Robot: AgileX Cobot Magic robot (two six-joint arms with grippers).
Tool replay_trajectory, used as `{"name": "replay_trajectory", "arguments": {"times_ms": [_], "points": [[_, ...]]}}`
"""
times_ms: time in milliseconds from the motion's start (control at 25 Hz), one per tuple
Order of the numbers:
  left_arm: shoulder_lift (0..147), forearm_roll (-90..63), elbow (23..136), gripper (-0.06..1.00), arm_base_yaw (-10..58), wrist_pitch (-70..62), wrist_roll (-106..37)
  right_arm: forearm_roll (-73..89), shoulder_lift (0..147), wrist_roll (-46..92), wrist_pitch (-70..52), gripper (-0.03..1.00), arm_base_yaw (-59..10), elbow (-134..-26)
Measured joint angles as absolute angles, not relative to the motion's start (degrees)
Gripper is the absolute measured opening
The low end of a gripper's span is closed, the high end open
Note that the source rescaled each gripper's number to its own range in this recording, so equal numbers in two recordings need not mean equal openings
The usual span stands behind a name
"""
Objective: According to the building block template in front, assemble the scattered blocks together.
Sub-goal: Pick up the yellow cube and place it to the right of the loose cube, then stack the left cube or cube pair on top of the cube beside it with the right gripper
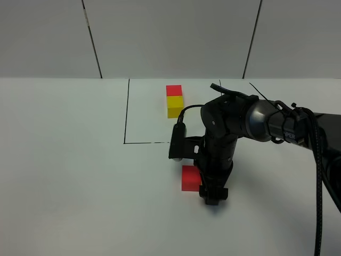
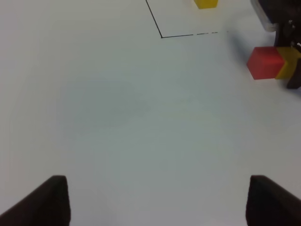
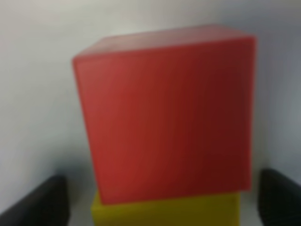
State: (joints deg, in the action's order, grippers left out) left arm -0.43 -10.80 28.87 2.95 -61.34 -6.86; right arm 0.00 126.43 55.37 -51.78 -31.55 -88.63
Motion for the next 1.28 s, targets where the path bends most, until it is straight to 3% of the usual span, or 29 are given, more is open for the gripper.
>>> {"name": "replay_trajectory", "arguments": {"times_ms": [80, 160, 520, 920, 1080, 1280], "points": [[-0.4, -10.8, 28.9, 0.68, 3.0, -61.3, -6.9, 0.0, 124.9, 52.1, -51.8, 0.88, -31.5, -88.6], [-0.4, -10.8, 28.9, 0.68, 3.0, -61.3, -6.9, 0.0, 122.0, 48.2, -52.0, 0.99, -31.5, -88.6], [-0.4, -10.8, 28.9, 0.68, 3.0, -61.3, -6.9, -3.9, 105.4, 16.1, -50.0, 1.00, -30.6, -86.0], [-0.4, -10.8, 28.9, 0.68, 3.0, -61.3, -6.9, -27.1, 83.8, -30.3, -29.7, 1.00, -24.6, -63.7], [-0.4, -10.8, 28.9, 0.68, 3.0, -61.3, -6.9, -33.7, 79.6, -39.5, -29.3, 1.00, -23.9, -59.7], [-0.4, -10.8, 28.9, 0.68, 3.0, -61.3, -6.9, -36.1, 77.7, -41.6, -28.7, 0.99, -23.8, -59.0]]}}
